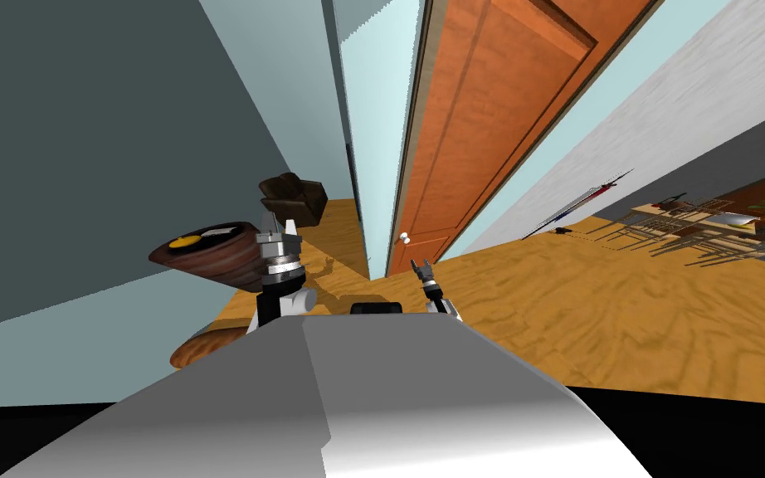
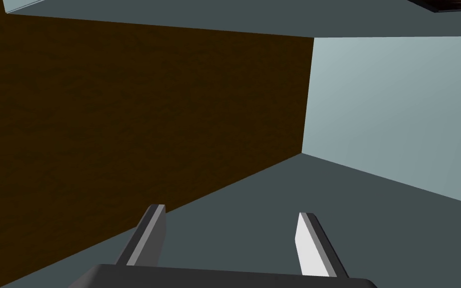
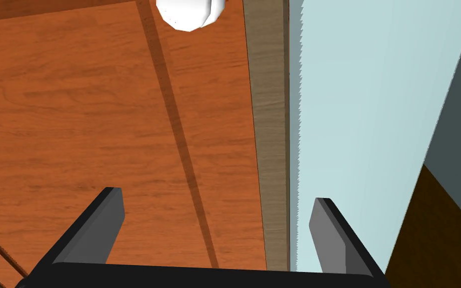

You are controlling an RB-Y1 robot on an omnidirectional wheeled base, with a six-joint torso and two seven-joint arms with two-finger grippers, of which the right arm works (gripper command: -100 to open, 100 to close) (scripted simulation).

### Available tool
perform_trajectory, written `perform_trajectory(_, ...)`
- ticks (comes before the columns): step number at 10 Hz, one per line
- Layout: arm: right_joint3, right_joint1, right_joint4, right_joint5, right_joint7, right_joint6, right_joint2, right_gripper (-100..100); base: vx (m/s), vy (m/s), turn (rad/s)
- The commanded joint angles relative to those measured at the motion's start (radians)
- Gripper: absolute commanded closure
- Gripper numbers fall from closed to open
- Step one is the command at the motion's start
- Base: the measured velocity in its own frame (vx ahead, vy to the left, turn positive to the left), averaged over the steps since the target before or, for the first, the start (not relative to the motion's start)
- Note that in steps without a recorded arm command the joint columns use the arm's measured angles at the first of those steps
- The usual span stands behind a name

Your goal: Pull the door open

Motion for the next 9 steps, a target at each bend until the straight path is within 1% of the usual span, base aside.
perform_trajectory(1,-0.002,-0.011,0.039,0.011,0.032,-0.013,-0.002,-100,0.090,-0.061,0.048)
perform_trajectory(2,-0.003,-0.017,0.061,0.017,0.048,-0.020,-0.004,-100,0.091,-0.060,0.046)
perform_trajectory(3,-0.005,-0.028,0.105,0.029,0.082,-0.034,-0.007,-100,0.130,-0.064,0.085)
perform_trajectory(4,-0.006,-0.033,0.123,0.034,0.095,-0.039,-0.008,-100,0.125,-0.061,0.061)
perform_trajectory(5,-0.007,-0.042,0.159,0.044,0.122,-0.050,-0.010,-100,0.120,-0.069,0.066)
perform_trajectory(7,-0.009,-0.050,0.190,0.052,0.146,-0.061,-0.012,-100,0.106,-0.043,0.037)
perform_trajectory(9,-0.011,-0.063,0.238,0.066,0.182,-0.076,-0.015,-100,0.100,-0.054,0.045)
